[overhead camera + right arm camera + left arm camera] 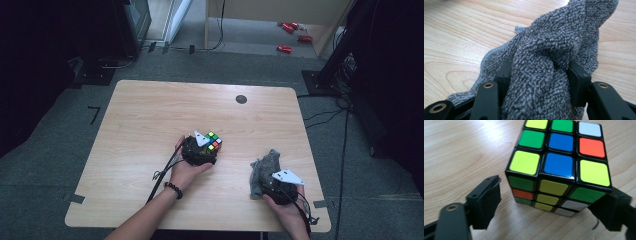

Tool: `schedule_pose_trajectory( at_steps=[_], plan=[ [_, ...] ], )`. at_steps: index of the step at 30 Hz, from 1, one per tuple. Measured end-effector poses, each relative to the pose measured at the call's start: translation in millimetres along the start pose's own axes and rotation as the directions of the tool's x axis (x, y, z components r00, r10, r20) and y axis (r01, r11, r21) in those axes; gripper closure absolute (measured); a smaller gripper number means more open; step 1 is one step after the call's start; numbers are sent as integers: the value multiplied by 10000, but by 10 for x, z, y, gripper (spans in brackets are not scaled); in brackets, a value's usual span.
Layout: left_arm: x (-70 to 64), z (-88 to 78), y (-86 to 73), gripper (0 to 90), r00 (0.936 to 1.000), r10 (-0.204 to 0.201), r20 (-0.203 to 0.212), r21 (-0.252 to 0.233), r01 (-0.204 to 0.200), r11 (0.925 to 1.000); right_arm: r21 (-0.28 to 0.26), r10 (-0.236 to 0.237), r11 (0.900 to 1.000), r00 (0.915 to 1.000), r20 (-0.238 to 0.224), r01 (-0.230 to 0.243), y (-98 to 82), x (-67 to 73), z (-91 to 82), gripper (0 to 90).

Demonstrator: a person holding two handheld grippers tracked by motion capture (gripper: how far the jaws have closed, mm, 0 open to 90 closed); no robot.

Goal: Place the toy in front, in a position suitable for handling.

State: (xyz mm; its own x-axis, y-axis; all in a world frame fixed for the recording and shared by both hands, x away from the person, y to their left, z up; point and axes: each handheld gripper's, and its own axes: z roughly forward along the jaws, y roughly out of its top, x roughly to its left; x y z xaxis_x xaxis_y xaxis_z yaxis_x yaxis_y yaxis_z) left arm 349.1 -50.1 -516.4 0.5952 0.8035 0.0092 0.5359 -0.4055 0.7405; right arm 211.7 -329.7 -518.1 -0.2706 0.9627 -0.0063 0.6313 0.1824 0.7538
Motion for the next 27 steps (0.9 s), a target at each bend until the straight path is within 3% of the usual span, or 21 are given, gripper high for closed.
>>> schedule_pose_trajectory(
  at_steps=[6,12,16,25,27],
  plan=[
    [-17,0,9,316,9993,373,-26,-125,-373,9992,-9,20,10000,10000,-31,-20,1,-5,-1,484],
    [-20,-8,12,345,9991,421,-104,-103,-422,9991,4,-21,10000,10000,-35,21,4,-7,-4,491],
    [-2,-55,-4,347,9978,665,-45,-146,-666,9977,-34,39,10000,10000,-70,-40,7,-15,-20,527],
    [128,-369,-153,347,9966,801,170,-433,-793,9959,-186,-30,9998,9999,-116,28,10,-19,-49,608],
    [172,-478,-236,348,9972,702,253,-506,-688,9963,-244,26,9997,9994,-351,-35,18,-20,-59,633]
  ],
)
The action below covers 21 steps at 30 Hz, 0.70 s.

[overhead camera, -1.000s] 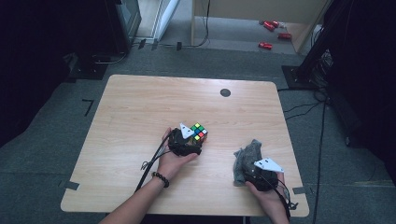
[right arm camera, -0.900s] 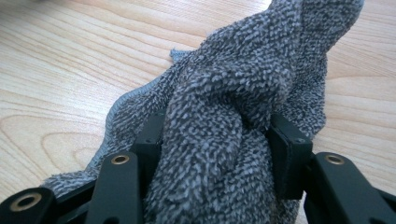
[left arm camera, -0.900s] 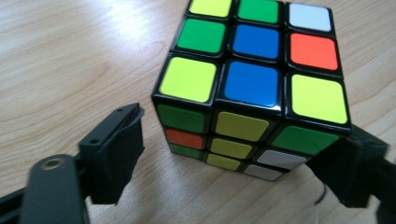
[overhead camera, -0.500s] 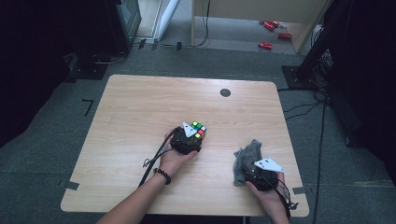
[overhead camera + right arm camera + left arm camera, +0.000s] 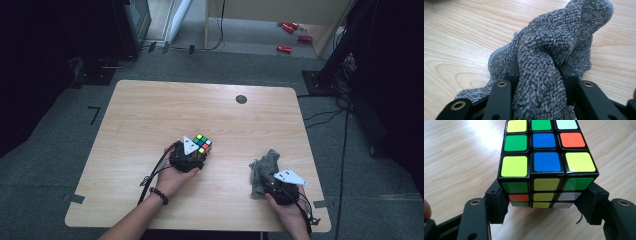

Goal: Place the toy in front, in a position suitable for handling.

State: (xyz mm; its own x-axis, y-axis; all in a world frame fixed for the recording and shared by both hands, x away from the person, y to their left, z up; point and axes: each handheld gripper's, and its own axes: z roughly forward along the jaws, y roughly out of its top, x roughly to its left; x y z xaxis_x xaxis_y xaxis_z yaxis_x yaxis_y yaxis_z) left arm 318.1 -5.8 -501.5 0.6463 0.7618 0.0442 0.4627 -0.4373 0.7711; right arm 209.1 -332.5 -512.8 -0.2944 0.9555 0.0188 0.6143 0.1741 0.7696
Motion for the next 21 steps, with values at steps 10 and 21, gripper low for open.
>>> schedule_pose_trajectory(
  at_steps=[10,21],
  plan=[
    [56,-336,-202,347,10000,37,70,-139,-36,9999,-458,-75,9989,9999,-137,69,29,69,-66,649],
    [109,-702,-500,347,9997,24,248,-7,-24,10000,-1267,-568,9907,9971,-513,499,218,360,-217,649]
  ],
)
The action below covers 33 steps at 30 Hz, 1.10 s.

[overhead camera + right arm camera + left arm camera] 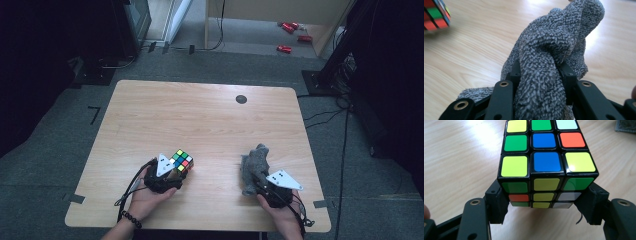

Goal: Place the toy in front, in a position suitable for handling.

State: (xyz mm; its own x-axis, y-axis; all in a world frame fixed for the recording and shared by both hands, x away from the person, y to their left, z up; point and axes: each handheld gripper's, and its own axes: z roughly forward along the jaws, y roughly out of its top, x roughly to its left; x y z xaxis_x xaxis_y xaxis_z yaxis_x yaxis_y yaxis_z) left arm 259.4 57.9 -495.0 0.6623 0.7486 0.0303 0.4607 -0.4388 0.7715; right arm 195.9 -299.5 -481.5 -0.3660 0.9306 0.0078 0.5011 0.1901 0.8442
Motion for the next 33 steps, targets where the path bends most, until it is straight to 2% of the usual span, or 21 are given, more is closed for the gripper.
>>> schedule_pose_trajectory(
  at_steps=[4,8,11,12,14,15,18,20,24,28,30,32,33],
  plan=[
    [48,-84,-83,347,9991,-322,264,168,318,9994,-155,-79,9999,9994,-334,74,148,135,-2,648],
    [69,-161,-145,347,9990,-189,399,228,180,9996,-219,-49,9998,9976,-692,34,283,260,110,648],
    [81,-183,-184,347,9989,-195,424,142,189,9997,-346,-69,9994,9967,-804,41,321,315,187,647],
    [88,-183,-211,347,9988,-222,432,128,217,9997,-406,64,9991,9959,-898,-101,311,335,269,647],
    [87,-178,-226,347,9990,-204,387,127,199,9997,-391,139,9991,9957,-919,-175,297,339,299,647],
    [87,-169,-244,347,9992,-182,367,146,176,9997,-251,192,9994,9952,-957,-217,238,342,373,647],
    [84,-150,-291,347,9993,-48,362,234,39,9997,-86,195,9998,9944,-1040,-205,175,333,400,647],
    [65,-116,-323,347,9990,233,394,369,-248,9990,123,173,9998,9946,-1019,-162,86,296,411,647],
    [65,-83,-323,347,9983,298,493,337,-315,9989,437,516,9979,9935,-1017,-474,8,236,444,643],
    [70,-72,-322,346,9985,293,470,295,-307,9991,697,610,9961,9920,-1104,-535,-22,219,492,633],
    [61,-74,-328,345,9986,348,398,284,-360,9989,874,497,9954,9906,-1274,-387,-44,213,535,587],
    [59,-76,-331,345,9987,364,366,297,-375,9989,816,391,9962,9914,-1249,-290,-41,214,542,522],
    [59,-76,-331,343,9987,364,366,297,-375,9989,816,391,9962,9914,-1249,-290,-41,214,542,522]
  ],
)
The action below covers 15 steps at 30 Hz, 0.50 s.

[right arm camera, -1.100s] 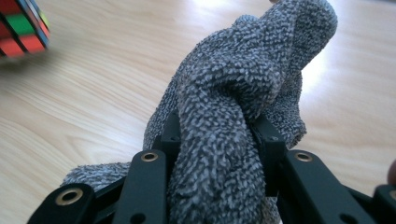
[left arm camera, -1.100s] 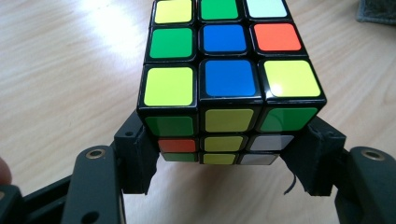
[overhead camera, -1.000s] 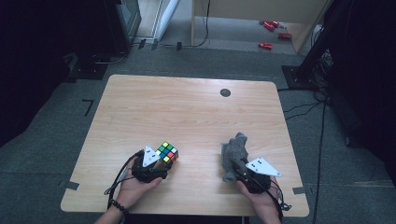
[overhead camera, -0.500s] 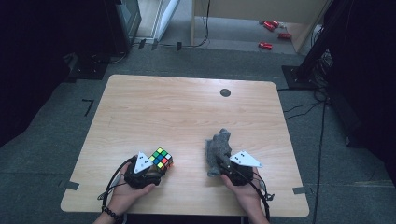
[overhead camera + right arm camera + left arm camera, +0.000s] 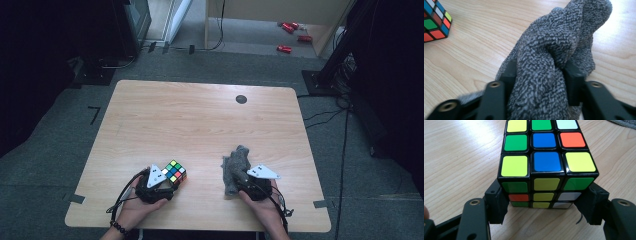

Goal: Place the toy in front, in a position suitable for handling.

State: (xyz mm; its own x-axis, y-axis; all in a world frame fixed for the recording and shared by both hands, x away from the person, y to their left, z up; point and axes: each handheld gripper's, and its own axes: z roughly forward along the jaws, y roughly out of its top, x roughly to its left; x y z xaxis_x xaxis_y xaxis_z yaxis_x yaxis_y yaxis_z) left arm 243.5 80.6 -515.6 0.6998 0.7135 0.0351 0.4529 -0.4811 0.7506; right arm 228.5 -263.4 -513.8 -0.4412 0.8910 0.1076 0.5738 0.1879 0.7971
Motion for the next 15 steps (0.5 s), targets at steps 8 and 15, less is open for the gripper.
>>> schedule_pose_trajectory(
  at_steps=[8,15],
  plan=[
    [6,21,2,281,9996,-270,-36,181,271,9995,-20,-462,9989,9989,37,463,36,13,-14,366],
    [36,39,33,192,9975,-685,-176,345,691,9970,457,-842,9955,9963,191,833,38,20,17,624]
  ],
)
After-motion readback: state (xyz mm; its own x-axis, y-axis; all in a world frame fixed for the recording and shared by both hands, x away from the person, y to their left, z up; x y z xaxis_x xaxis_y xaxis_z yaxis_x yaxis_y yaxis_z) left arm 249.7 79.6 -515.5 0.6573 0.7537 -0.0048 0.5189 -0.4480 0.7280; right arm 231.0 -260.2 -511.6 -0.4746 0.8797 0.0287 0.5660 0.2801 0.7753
